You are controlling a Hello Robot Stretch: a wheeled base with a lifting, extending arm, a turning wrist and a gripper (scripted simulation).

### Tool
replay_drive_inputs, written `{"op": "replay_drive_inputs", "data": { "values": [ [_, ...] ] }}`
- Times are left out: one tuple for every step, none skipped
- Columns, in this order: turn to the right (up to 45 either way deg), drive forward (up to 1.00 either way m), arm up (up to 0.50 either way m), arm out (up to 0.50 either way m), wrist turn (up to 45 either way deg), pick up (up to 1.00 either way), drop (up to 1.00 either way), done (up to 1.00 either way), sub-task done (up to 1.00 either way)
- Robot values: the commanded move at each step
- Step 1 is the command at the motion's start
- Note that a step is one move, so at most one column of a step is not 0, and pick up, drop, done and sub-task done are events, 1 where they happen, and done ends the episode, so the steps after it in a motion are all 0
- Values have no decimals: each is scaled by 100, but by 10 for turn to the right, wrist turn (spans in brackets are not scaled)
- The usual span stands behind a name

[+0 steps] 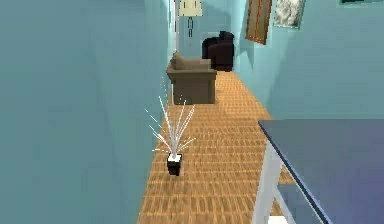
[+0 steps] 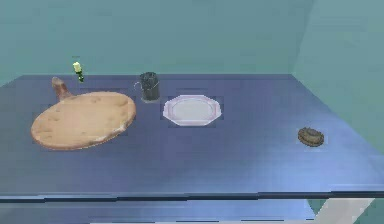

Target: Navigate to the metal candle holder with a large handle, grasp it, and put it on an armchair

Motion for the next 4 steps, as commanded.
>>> {"op": "replay_drive_inputs", "data": {
  "values": [
    [-90, 0, 0, 0, 0, 0, 0, 0, 0],
    [450, 0, 0, 0, 0, 0, 0, 0, 0],
    [180, 0, 0, 0, 0, 0, 0, 0, 0],
    [0, 15, 0, 0, 0, 0, 0, 0, 0]
  ]
}}
